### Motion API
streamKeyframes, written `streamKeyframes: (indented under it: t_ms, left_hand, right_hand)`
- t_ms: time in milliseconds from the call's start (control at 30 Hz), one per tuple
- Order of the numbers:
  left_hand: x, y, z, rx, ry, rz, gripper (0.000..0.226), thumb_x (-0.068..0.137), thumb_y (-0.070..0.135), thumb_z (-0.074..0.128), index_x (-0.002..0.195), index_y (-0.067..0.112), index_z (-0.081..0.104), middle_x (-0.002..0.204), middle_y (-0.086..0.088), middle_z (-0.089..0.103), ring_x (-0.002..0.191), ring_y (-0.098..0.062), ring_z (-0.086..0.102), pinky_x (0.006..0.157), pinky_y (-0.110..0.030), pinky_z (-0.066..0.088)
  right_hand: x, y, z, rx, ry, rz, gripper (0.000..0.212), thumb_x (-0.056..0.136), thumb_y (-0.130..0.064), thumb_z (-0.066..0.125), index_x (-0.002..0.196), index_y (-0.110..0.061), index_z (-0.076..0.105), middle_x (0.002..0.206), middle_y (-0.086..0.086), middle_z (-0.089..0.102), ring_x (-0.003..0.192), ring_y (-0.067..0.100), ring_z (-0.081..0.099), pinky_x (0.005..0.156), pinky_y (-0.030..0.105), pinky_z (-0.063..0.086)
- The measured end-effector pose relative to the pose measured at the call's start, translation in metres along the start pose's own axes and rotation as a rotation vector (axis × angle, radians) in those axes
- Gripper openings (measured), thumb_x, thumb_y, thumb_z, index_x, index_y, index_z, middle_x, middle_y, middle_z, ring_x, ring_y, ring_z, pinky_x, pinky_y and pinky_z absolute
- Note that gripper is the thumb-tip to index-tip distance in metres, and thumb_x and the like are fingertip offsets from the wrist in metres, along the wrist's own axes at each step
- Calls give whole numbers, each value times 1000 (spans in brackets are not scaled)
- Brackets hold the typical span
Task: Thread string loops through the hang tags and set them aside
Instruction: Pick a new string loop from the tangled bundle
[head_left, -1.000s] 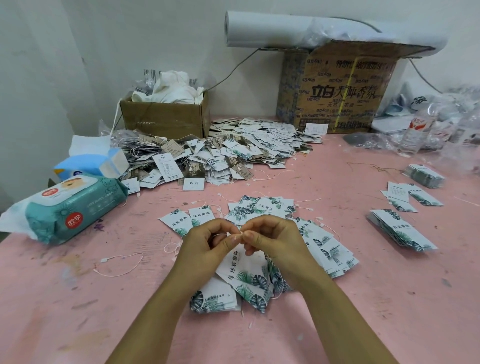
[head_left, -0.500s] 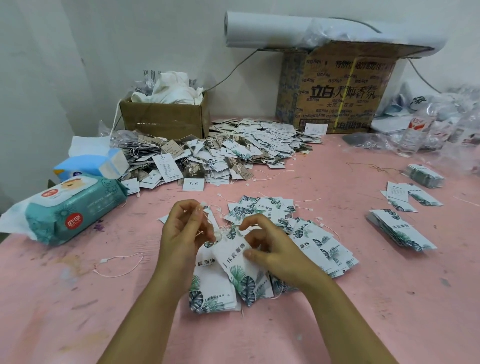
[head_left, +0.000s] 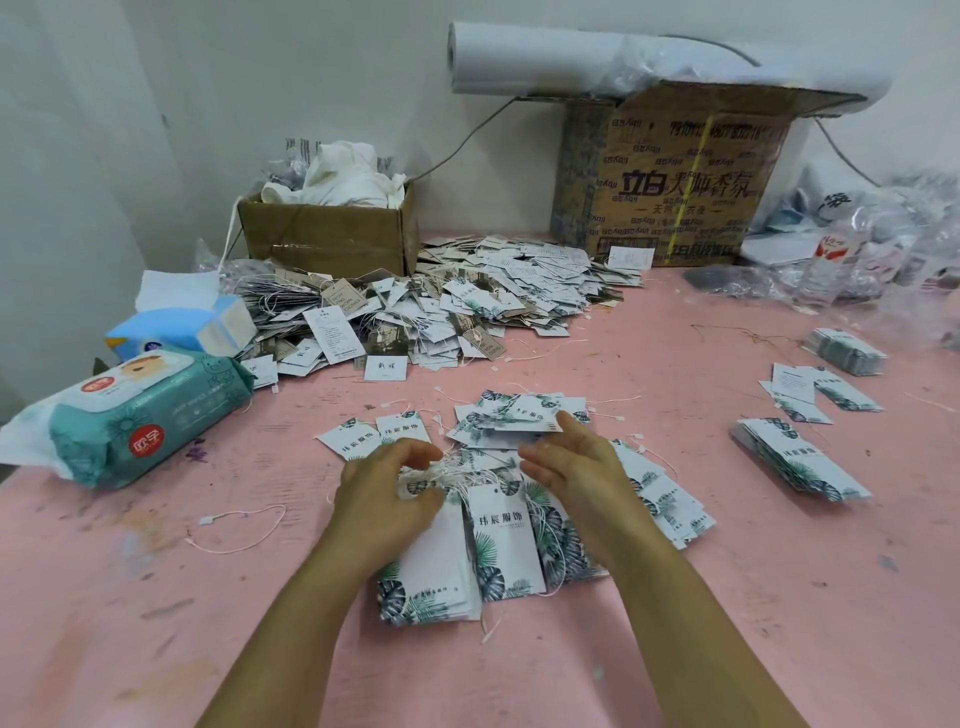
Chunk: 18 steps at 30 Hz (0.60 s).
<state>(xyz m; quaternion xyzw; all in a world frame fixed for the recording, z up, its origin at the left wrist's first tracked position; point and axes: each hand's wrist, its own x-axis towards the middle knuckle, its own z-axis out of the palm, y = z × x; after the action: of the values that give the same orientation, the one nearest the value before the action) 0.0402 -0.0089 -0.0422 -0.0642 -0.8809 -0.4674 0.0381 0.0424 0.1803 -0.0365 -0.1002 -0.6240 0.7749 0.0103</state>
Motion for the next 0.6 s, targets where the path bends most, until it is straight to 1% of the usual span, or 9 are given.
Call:
streamKeyframes:
  t_ms: [67, 100, 167, 200, 233, 300, 433, 533, 600]
  left_hand:
    - [-1, 1, -1, 109, -40, -16, 33, 81, 19, 66, 102, 39, 52, 106, 12, 53, 117, -20, 34, 96, -30, 30]
    - [-1, 1, -1, 145, -50, -25, 35, 81, 21, 66, 106, 39, 51, 110, 11, 53, 118, -20, 32, 98, -31, 29]
    - [-1, 1, -1, 183, -50, -36, 38, 80, 24, 68, 111, 38, 51, 113, 11, 53, 118, -20, 32, 100, -32, 29]
    - [-1, 1, -1, 188, -44, -35, 39, 80, 25, 68, 112, 38, 51, 112, 11, 53, 118, -19, 32, 100, -32, 29]
    - [-1, 1, -1, 188, -35, -34, 39, 79, 27, 69, 112, 39, 51, 110, 13, 53, 116, -18, 32, 100, -32, 29]
    - [-1, -1, -1, 187, -10, -35, 38, 79, 31, 70, 110, 39, 51, 105, 15, 52, 112, -16, 32, 97, -32, 28]
    - [2, -5, 1, 215, 67, -43, 31, 82, 36, 66, 110, 36, 54, 99, 15, 55, 110, -17, 35, 85, -29, 26]
    - [2, -7, 4, 223, 100, -35, 25, 85, 38, 62, 109, 34, 56, 95, 16, 56, 110, -19, 38, 83, -30, 25]
    - [2, -8, 6, 235, 103, -17, 23, 87, 38, 60, 110, 34, 57, 95, 16, 55, 112, -21, 39, 86, -31, 26]
  right_hand:
    - [-1, 1, 0, -98, -9, -13, 64, 90, -2, 55, 145, -17, 25, 137, 8, 40, 101, 20, 62, 98, 37, 46]
    - [-1, 2, 0, -173, -6, -26, 63, 90, -3, 56, 144, -20, 29, 139, 7, 40, 104, 25, 61, 100, 41, 44]
    - [-1, 3, 0, -327, 6, -69, 54, 89, -5, 56, 137, -24, 41, 130, 9, 50, 105, 36, 58, 94, 43, 48]
    - [-1, 4, 0, -411, 9, -113, 47, 89, -5, 55, 131, -25, 47, 127, 13, 52, 100, 33, 60, 86, 37, 53]
    - [-1, 4, 0, -503, 15, -174, 41, 89, -4, 55, 125, -23, 51, 125, 13, 53, 91, 23, 62, 76, 25, 53]
    - [2, 8, 0, -697, 27, -300, 35, 88, -5, 55, 120, -18, 56, 122, 10, 50, 84, 8, 54, 69, 13, 43]
    - [4, 16, 1, -1072, -9, -438, 39, 88, -25, 58, 127, -22, 53, 124, 4, 45, 114, 19, 36, 86, 20, 26]
    - [3, 23, 4, -1346, -47, -473, 45, 90, -43, 51, 133, -31, 47, 131, -2, 41, 119, 20, 25, 92, 27, 19]
    - [1, 27, 7, -1405, -63, -485, 40, 90, -44, 49, 128, -33, 51, 131, -6, 41, 120, 19, 24, 93, 29, 16]
